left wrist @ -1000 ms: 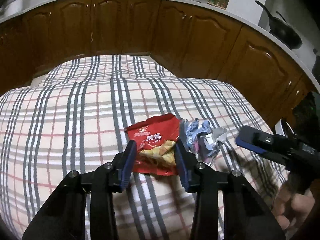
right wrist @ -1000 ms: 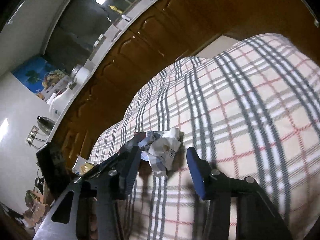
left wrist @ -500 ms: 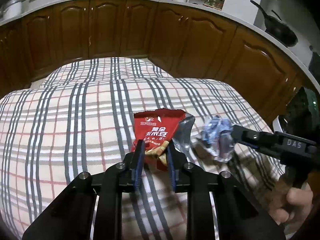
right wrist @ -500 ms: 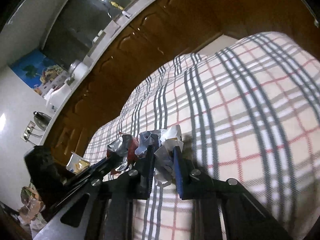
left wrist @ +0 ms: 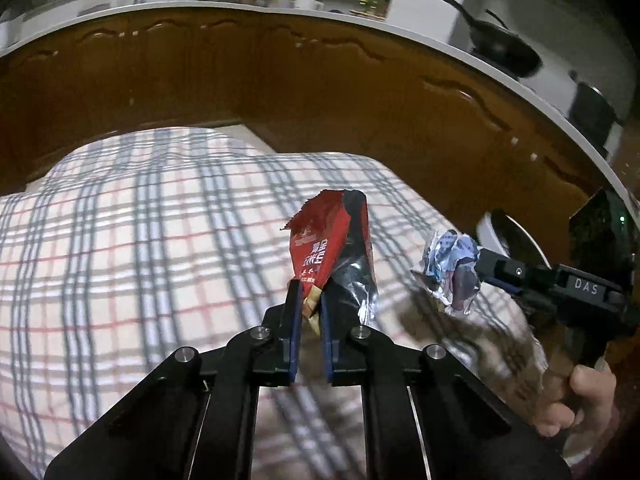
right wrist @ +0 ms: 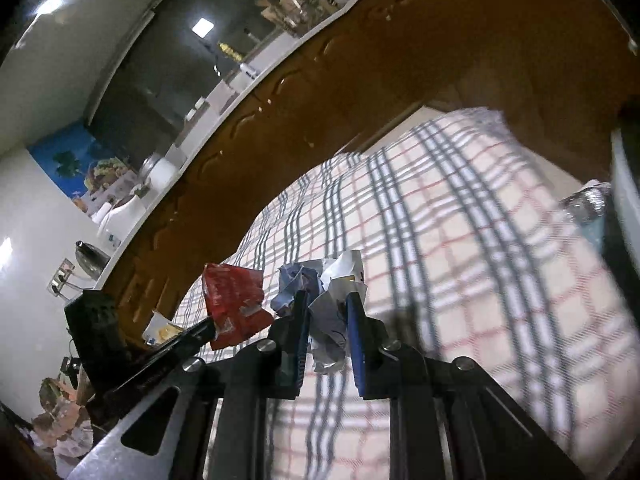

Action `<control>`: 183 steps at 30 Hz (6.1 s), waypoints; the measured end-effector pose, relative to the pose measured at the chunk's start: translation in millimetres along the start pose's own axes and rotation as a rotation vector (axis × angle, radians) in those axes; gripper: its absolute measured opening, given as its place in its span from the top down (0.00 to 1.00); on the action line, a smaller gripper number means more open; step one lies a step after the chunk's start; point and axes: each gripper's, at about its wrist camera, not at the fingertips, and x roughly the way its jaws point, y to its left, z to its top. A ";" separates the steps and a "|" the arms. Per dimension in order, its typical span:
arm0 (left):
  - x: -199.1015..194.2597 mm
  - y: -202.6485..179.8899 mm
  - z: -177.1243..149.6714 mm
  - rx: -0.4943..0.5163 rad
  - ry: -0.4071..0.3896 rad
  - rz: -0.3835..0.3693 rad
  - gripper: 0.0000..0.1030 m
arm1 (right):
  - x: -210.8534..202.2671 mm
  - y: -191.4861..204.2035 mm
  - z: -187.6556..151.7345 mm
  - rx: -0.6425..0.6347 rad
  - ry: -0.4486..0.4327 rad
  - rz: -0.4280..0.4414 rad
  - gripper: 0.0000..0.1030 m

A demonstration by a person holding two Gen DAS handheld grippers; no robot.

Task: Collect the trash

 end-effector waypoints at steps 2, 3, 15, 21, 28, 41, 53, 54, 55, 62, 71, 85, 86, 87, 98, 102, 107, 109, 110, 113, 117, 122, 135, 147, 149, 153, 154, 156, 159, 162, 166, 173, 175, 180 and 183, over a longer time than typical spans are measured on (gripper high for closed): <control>0.7 -13.1 0.0 0.017 0.000 -0.020 0.93 | -21.1 -7.5 -1.0 -0.002 -0.029 -0.016 0.82; 1.1 -22.7 0.1 0.029 0.001 -0.036 0.93 | -29.2 -9.8 -1.4 -0.004 -0.041 -0.025 0.82; 8.7 -102.1 1.0 0.119 0.013 -0.139 0.94 | -102.1 -52.2 -7.3 0.051 -0.153 -0.109 0.82; 17.2 -136.0 0.6 0.146 0.031 -0.182 0.94 | -128.4 -65.9 -9.5 0.064 -0.199 -0.149 0.82; 29.2 -173.6 4.1 0.183 0.044 -0.218 0.94 | -163.5 -88.0 -7.5 0.074 -0.268 -0.213 0.82; 59.4 -240.6 30.7 0.269 0.065 -0.271 0.94 | -193.0 -119.0 9.4 0.090 -0.335 -0.312 0.82; 104.8 -282.9 47.7 0.328 0.131 -0.261 0.94 | -194.5 -140.1 29.1 0.072 -0.306 -0.371 0.82; 108.1 -286.2 48.7 0.331 0.136 -0.259 0.94 | -193.6 -142.6 30.1 0.075 -0.302 -0.373 0.82; 112.8 -288.6 49.1 0.334 0.144 -0.256 0.94 | -193.5 -144.5 31.0 0.079 -0.299 -0.375 0.82; 135.2 -295.0 49.7 0.329 0.186 -0.242 0.94 | -186.2 -157.0 39.5 0.083 -0.269 -0.403 0.82; 152.1 -306.7 49.3 0.347 0.213 -0.219 0.93 | -175.7 -168.3 46.1 0.089 -0.224 -0.419 0.82; 164.1 -305.3 44.4 0.320 0.241 -0.207 0.56 | -176.9 -176.5 47.7 0.118 -0.221 -0.394 0.54; 161.3 -305.0 43.5 0.324 0.234 -0.204 0.55 | -177.7 -175.7 46.0 0.119 -0.224 -0.387 0.54; 156.6 -303.7 41.6 0.326 0.221 -0.200 0.55 | -178.9 -174.9 43.9 0.122 -0.229 -0.378 0.54; 111.5 -260.2 19.8 0.216 0.109 -0.179 0.39 | -190.2 -148.9 14.3 0.109 -0.329 -0.334 0.24; 92.2 -237.4 9.2 0.150 0.070 -0.169 0.34 | -189.5 -133.7 -0.7 0.100 -0.357 -0.329 0.22; 68.4 -212.7 -3.7 0.092 0.038 -0.153 0.33 | -185.6 -111.3 -23.9 0.073 -0.378 -0.340 0.18; 57.8 -204.6 -8.6 0.081 0.017 -0.143 0.33 | -185.8 -101.7 -31.6 0.058 -0.386 -0.342 0.16; 53.7 -202.2 -10.6 0.078 0.009 -0.136 0.33 | -185.6 -95.8 -35.1 0.046 -0.392 -0.347 0.16; 34.5 -189.2 -19.4 0.069 -0.024 -0.120 0.30 | -185.2 -78.0 -44.1 0.000 -0.407 -0.367 0.12; 10.9 -175.7 -29.7 0.061 -0.072 -0.077 0.21 | -184.8 -50.8 -56.3 -0.073 -0.433 -0.400 0.07; -26.0 -161.4 -36.3 0.059 -0.179 -0.037 0.16 | -197.0 -4.9 -70.1 -0.220 -0.553 -0.492 0.03; -103.8 -142.9 -74.2 0.123 -0.441 0.122 0.00 | -191.1 63.0 -112.4 -0.473 -0.681 -0.569 0.00; -97.1 -128.4 -116.1 0.140 -0.406 0.220 0.00 | -162.0 61.2 -146.1 -0.480 -0.584 -0.562 0.00; -97.4 -127.9 -118.9 0.140 -0.402 0.231 0.00 | -161.4 61.7 -149.1 -0.473 -0.579 -0.557 0.00; -98.7 -128.8 -121.1 0.142 -0.399 0.254 0.00 | -157.7 57.8 -149.7 -0.450 -0.555 -0.545 0.00; -99.2 -128.6 -121.9 0.142 -0.399 0.259 0.00 | -157.3 57.4 -150.2 -0.446 -0.548 -0.544 0.00; -100.4 -127.9 -123.7 0.141 -0.397 0.267 0.00 | -157.2 56.9 -151.8 -0.443 -0.547 -0.542 0.00; -102.5 -127.6 -125.5 0.136 -0.401 0.276 0.00 | -157.6 56.5 -153.1 -0.442 -0.549 -0.541 0.00; -104.5 -127.7 -126.3 0.138 -0.407 0.280 0.00 | -157.3 55.6 -152.9 -0.441 -0.550 -0.539 0.00; -106.5 -129.8 -127.2 0.143 -0.415 0.288 0.00 | -158.1 58.8 -156.1 -0.441 -0.553 -0.538 0.00; -108.7 -133.4 -128.2 0.151 -0.421 0.313 0.00 | -158.5 60.9 -156.6 -0.439 -0.554 -0.537 0.00; -110.0 -133.4 -128.6 0.149 -0.424 0.315 0.00 | -158.3 61.4 -157.0 -0.439 -0.555 -0.536 0.00; -111.1 -133.7 -128.9 0.151 -0.427 0.326 0.00 | -158.9 64.6 -157.6 -0.439 -0.553 -0.535 0.00; -111.1 -135.1 -129.4 0.151 -0.428 0.328 0.00 | -159.0 65.6 -157.1 -0.438 -0.552 -0.535 0.00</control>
